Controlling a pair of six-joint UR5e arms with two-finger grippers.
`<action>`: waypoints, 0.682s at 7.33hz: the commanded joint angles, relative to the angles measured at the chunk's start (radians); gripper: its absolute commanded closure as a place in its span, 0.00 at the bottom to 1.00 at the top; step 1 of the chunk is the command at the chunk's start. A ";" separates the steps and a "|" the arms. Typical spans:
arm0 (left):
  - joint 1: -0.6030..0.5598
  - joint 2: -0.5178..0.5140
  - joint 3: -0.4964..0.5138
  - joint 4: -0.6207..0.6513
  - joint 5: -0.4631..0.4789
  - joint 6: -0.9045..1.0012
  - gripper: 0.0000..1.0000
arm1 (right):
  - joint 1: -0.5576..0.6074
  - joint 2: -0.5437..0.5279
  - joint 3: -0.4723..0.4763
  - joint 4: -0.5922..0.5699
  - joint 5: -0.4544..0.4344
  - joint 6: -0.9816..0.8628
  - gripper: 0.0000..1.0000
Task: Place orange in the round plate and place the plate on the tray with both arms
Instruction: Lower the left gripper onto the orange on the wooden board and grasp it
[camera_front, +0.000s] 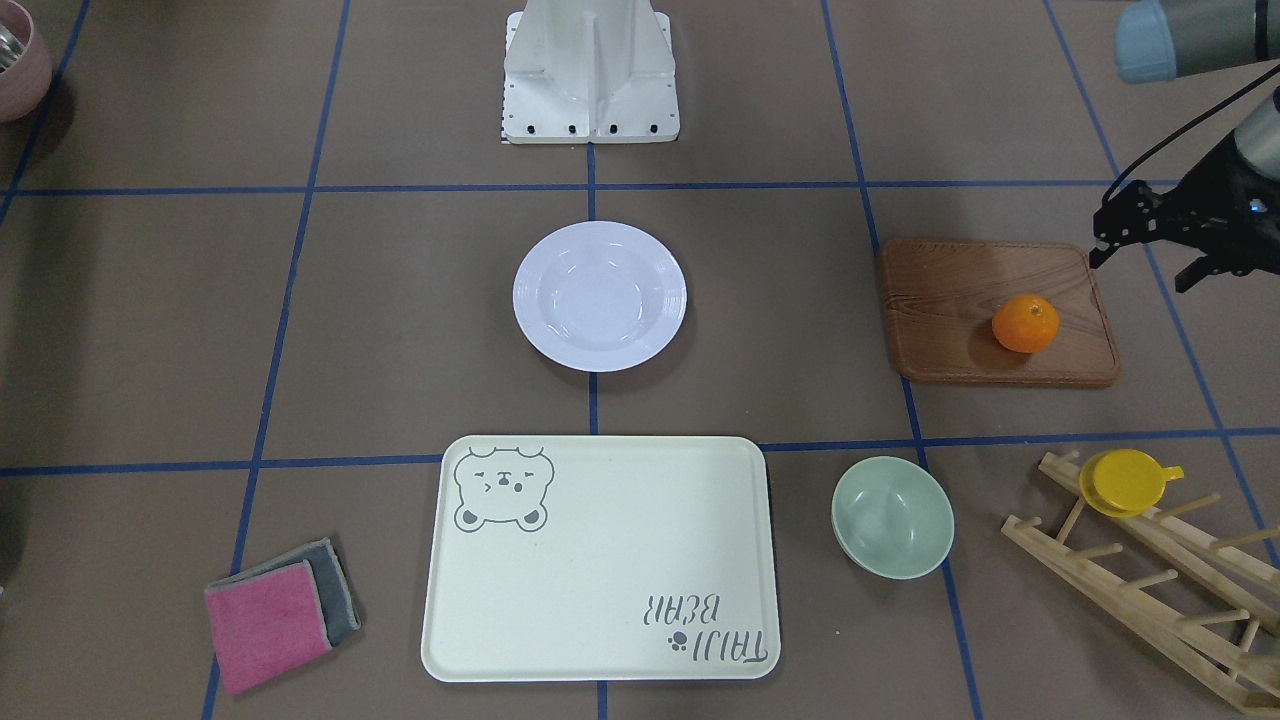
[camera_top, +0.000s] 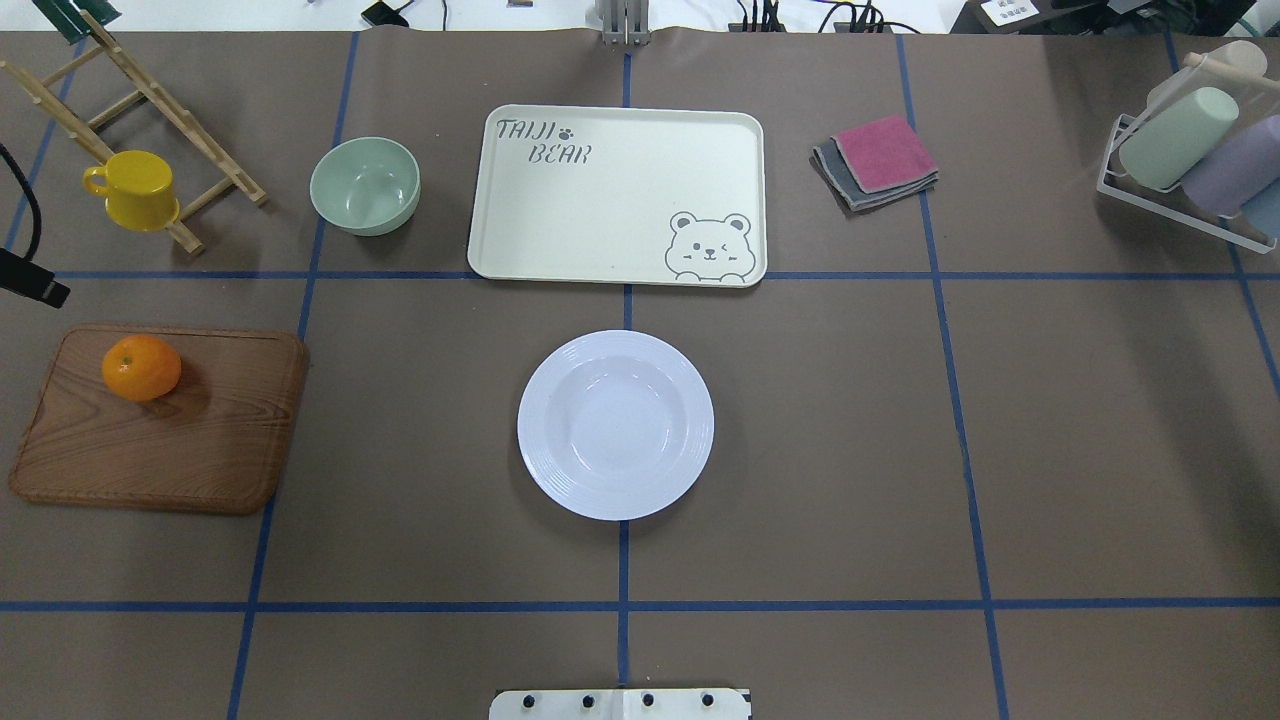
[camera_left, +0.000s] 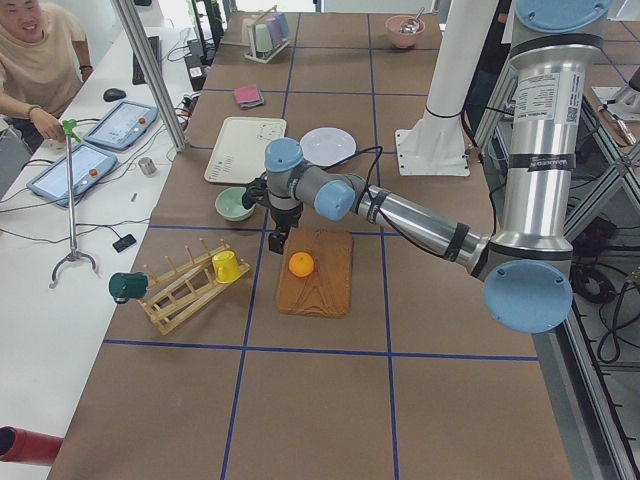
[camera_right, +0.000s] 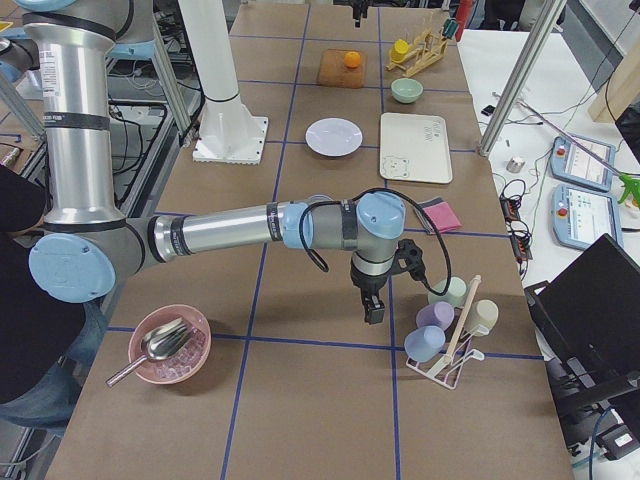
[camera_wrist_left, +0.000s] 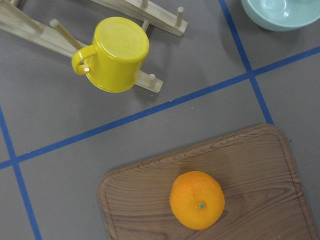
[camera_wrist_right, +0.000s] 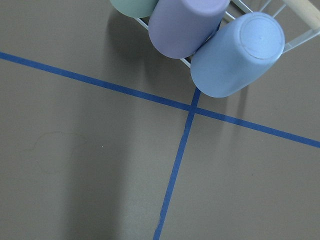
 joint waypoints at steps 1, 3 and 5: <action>0.077 0.000 0.115 -0.186 0.019 -0.092 0.00 | 0.000 0.000 -0.002 0.000 0.000 -0.001 0.00; 0.140 -0.001 0.159 -0.263 0.072 -0.168 0.00 | -0.002 0.000 -0.003 0.000 0.000 -0.001 0.00; 0.174 0.000 0.167 -0.266 0.119 -0.187 0.00 | -0.002 0.000 -0.006 0.000 0.000 -0.001 0.00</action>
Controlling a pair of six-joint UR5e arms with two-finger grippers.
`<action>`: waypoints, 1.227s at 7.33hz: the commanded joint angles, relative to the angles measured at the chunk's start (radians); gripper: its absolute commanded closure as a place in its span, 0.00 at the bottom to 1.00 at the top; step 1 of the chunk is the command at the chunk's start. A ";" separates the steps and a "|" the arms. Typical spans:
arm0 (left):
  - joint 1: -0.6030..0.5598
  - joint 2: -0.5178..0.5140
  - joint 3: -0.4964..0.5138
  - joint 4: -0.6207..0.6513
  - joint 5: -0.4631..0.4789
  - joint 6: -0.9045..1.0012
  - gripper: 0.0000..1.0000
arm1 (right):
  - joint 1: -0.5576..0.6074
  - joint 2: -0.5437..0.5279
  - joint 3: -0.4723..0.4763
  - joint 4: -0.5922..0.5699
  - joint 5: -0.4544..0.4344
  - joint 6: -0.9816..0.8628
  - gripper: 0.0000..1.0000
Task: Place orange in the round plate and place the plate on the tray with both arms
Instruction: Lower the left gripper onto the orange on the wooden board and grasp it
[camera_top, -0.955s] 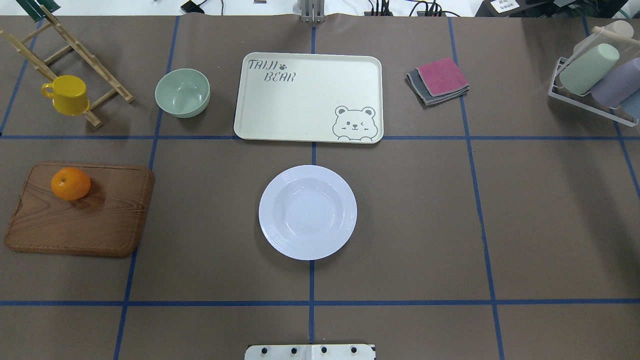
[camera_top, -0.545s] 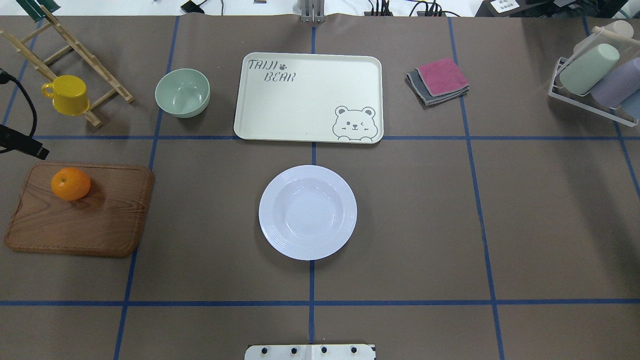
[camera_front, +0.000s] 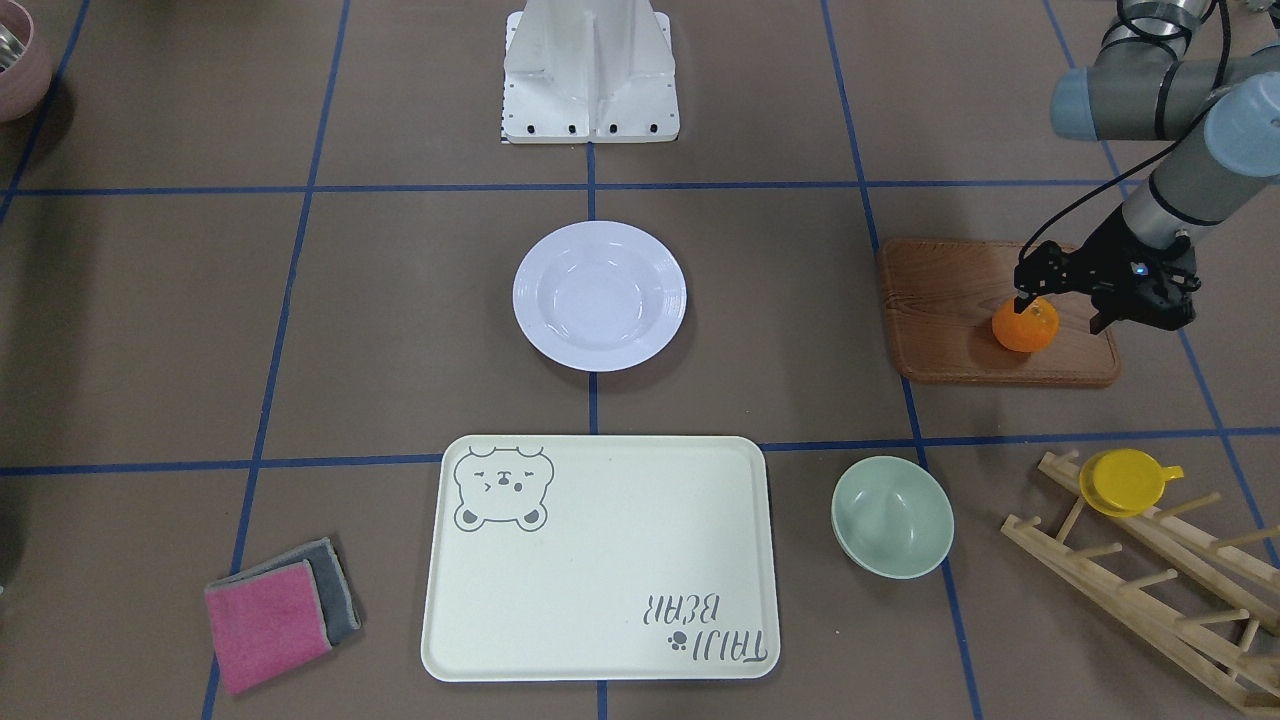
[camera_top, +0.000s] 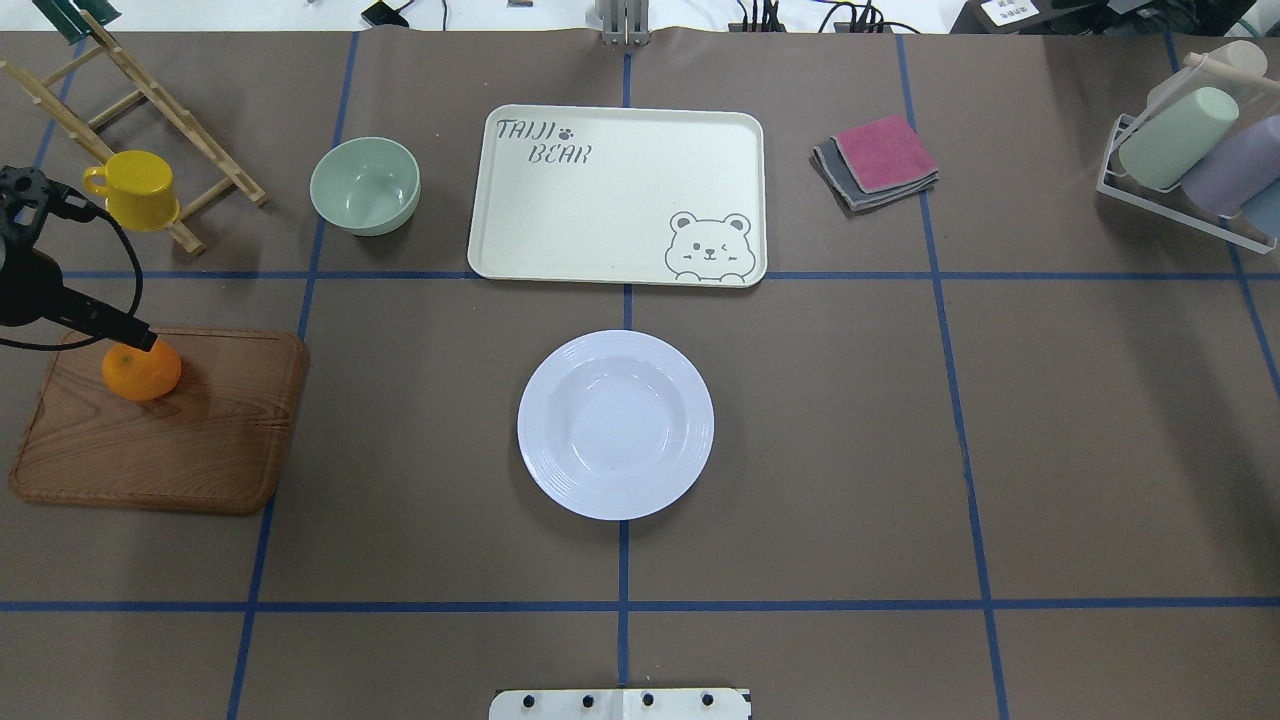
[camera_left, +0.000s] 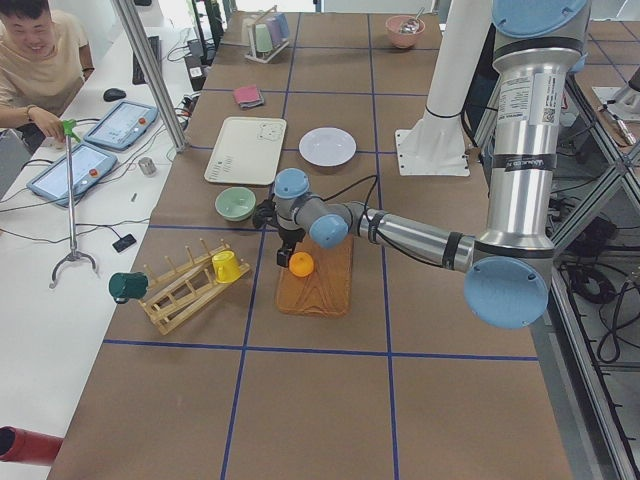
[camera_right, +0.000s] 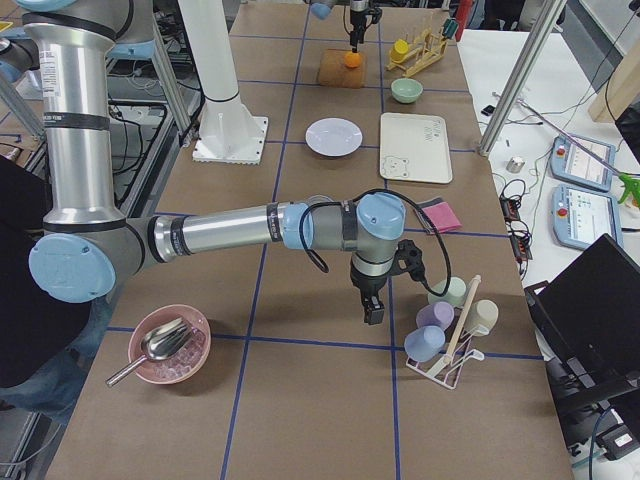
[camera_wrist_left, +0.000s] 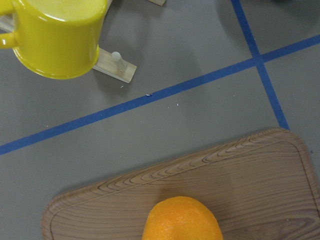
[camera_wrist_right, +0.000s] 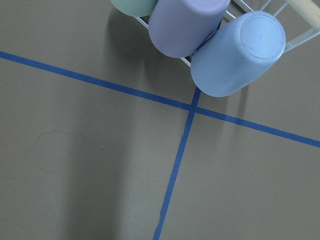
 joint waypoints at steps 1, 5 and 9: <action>0.030 0.001 0.016 -0.009 0.025 -0.014 0.00 | 0.000 0.000 -0.003 0.000 0.000 0.000 0.00; 0.056 0.003 0.088 -0.087 0.026 -0.014 0.00 | -0.002 0.000 -0.007 0.000 0.000 -0.002 0.00; 0.074 0.015 0.095 -0.114 0.026 -0.013 0.03 | -0.003 0.000 -0.007 0.000 0.000 -0.002 0.00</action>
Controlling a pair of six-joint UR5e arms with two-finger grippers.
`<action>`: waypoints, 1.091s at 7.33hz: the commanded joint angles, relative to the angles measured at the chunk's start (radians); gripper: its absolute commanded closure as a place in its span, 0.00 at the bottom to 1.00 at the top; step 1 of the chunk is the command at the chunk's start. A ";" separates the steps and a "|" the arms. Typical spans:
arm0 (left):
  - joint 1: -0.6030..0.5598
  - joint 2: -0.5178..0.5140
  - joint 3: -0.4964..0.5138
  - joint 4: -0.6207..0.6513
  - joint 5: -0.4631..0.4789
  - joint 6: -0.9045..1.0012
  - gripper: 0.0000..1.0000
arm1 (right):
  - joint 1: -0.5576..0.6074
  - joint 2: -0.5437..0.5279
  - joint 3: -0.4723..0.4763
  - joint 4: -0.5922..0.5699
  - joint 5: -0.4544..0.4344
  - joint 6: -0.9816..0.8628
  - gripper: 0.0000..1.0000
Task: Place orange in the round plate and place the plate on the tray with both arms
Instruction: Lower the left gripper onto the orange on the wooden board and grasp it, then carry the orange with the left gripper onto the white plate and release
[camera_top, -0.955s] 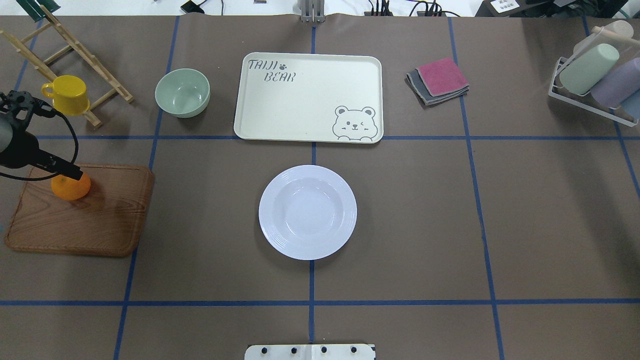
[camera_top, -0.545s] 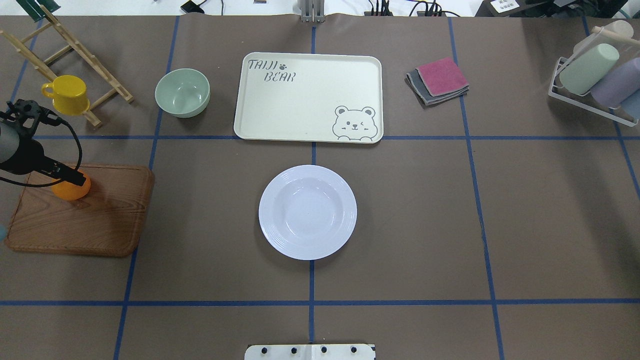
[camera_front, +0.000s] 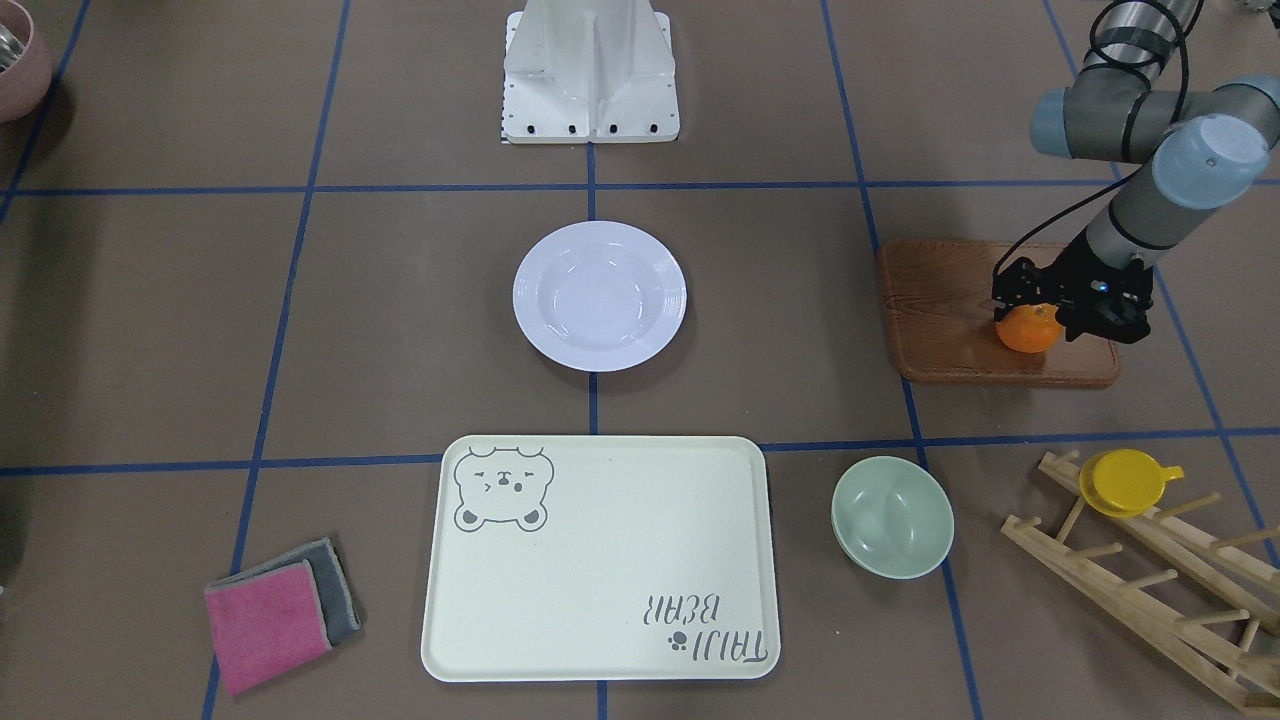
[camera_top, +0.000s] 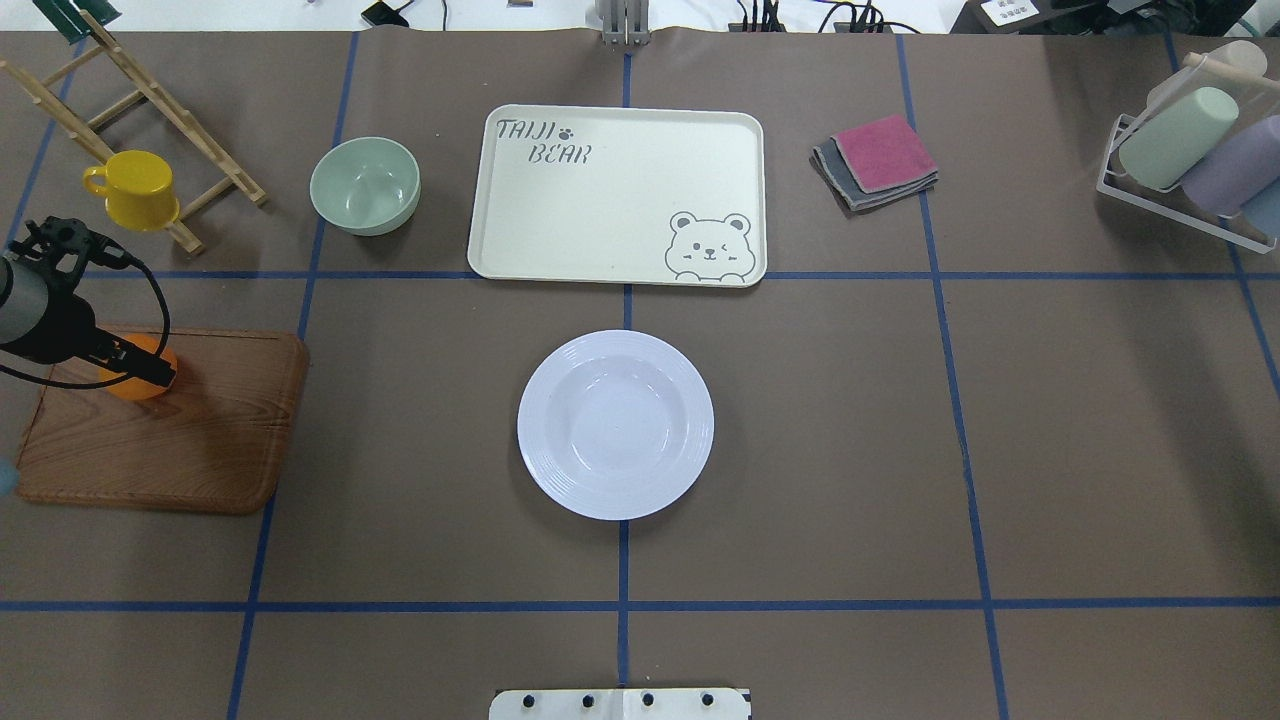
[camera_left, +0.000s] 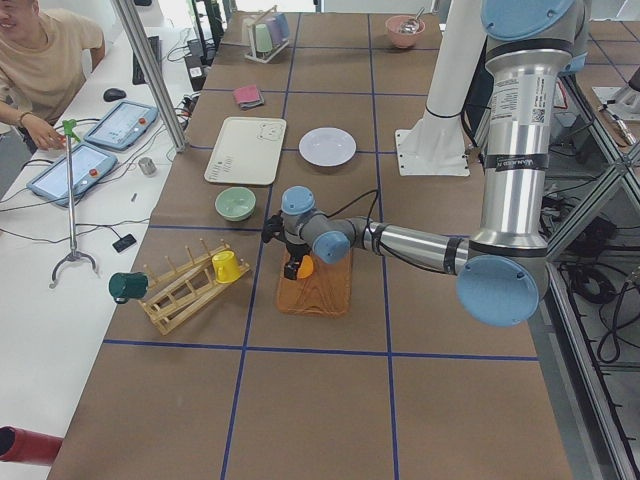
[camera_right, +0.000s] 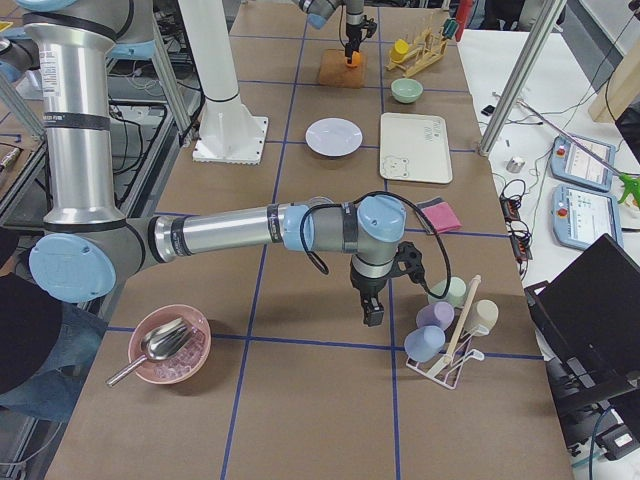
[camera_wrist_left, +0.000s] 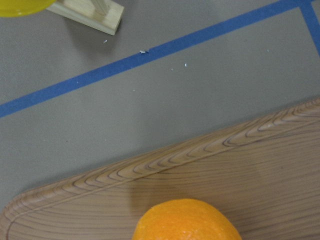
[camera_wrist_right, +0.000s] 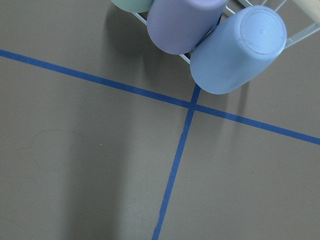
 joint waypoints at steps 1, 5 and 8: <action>0.005 0.007 0.003 -0.025 0.000 0.000 0.37 | -0.001 0.000 0.000 0.000 0.000 0.001 0.00; -0.002 -0.054 -0.141 0.109 -0.011 -0.087 1.00 | -0.002 0.000 0.005 0.000 0.000 0.002 0.00; 0.080 -0.369 -0.155 0.391 0.021 -0.366 1.00 | -0.028 0.009 0.011 0.000 0.020 0.035 0.00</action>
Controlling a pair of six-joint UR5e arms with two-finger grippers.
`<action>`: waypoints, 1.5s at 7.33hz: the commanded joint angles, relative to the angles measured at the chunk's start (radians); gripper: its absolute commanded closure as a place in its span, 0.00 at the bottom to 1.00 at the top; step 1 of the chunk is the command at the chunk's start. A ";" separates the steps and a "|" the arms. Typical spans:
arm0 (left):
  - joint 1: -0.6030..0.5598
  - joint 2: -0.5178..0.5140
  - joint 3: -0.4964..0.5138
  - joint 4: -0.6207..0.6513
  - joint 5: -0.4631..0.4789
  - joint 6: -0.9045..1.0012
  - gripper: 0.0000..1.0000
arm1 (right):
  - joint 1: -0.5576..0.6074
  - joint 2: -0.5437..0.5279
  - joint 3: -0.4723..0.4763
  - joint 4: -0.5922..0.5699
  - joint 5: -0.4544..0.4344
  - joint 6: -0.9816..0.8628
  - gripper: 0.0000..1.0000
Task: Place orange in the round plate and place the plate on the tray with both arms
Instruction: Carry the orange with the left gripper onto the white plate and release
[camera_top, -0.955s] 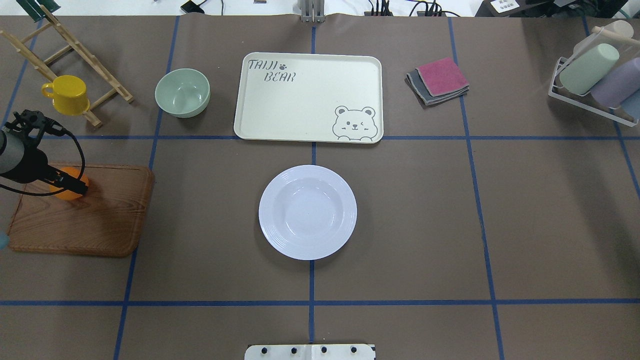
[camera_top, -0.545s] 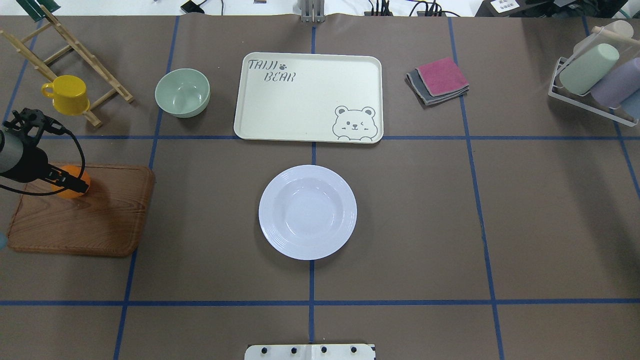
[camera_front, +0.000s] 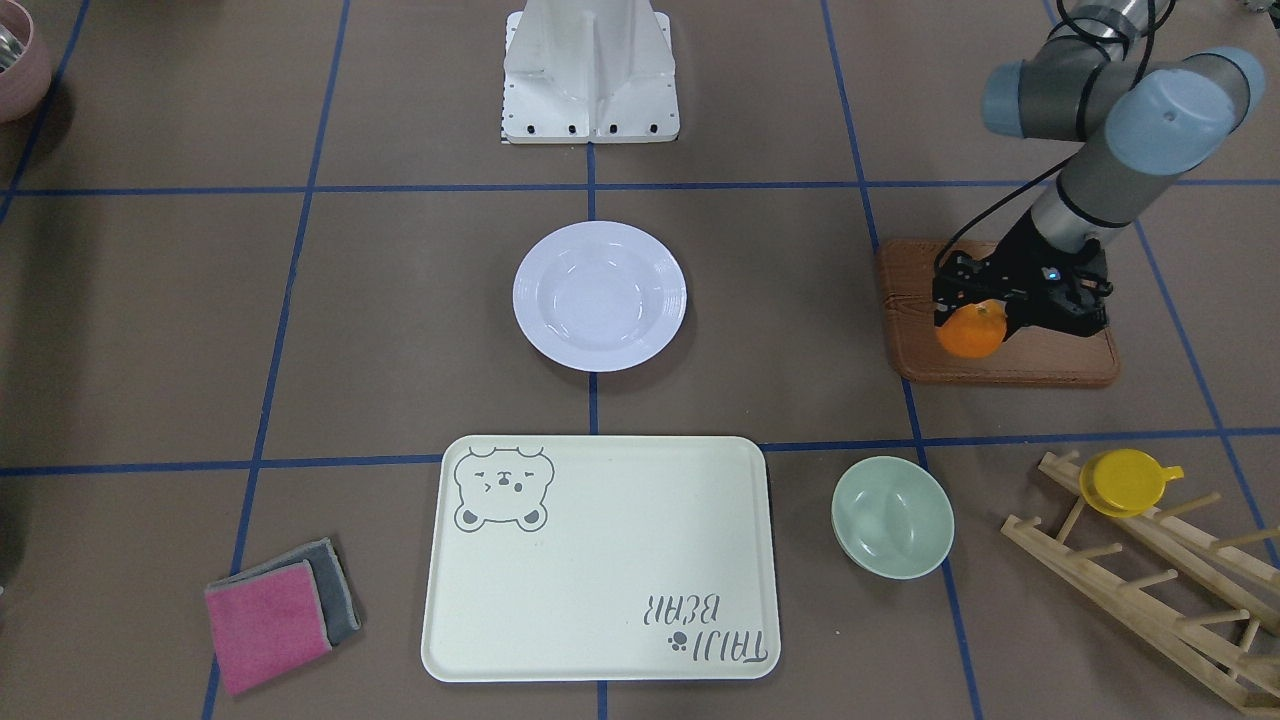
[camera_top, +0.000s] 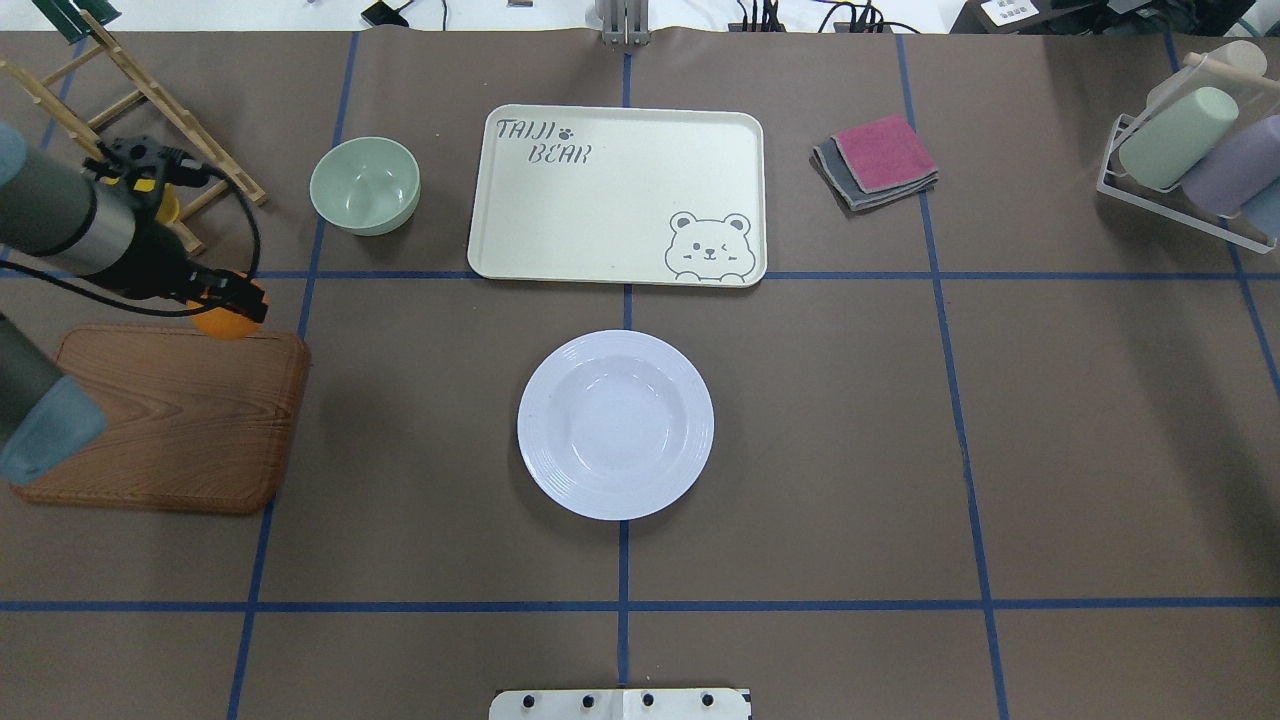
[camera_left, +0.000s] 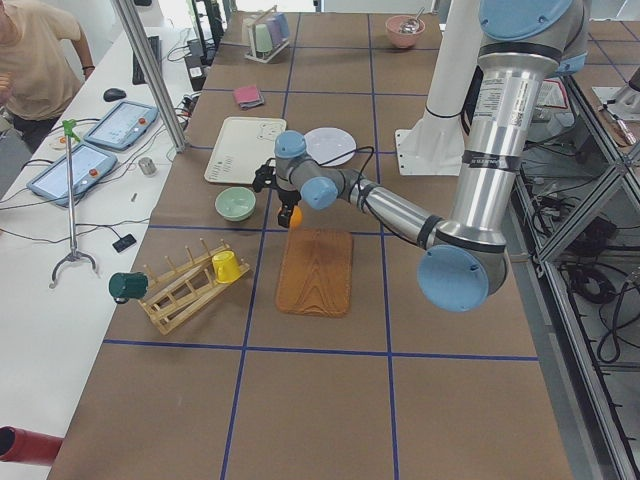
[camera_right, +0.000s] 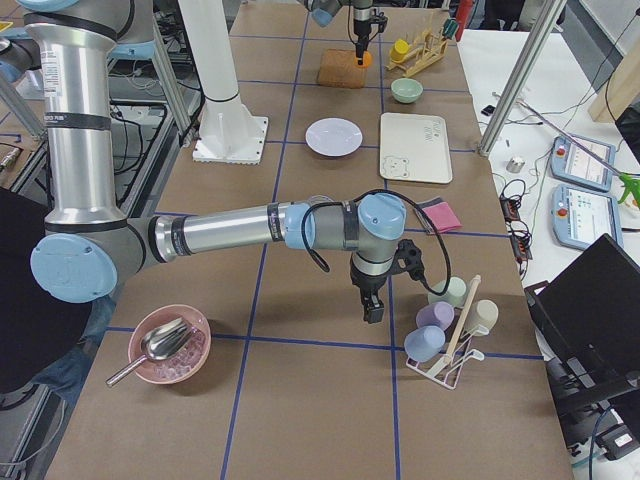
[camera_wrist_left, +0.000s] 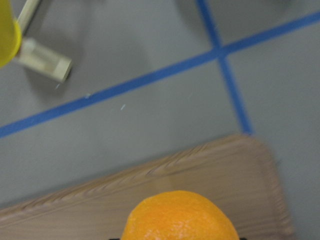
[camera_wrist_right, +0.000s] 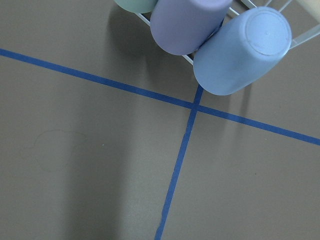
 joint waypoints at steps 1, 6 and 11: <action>0.170 -0.252 0.004 0.222 0.125 -0.232 1.00 | -0.024 0.018 0.003 0.000 0.011 0.050 0.00; 0.415 -0.613 0.278 0.257 0.285 -0.526 1.00 | -0.075 0.064 0.002 0.000 0.021 0.119 0.00; 0.462 -0.624 0.352 0.176 0.369 -0.512 0.01 | -0.085 0.064 0.003 0.000 0.034 0.119 0.00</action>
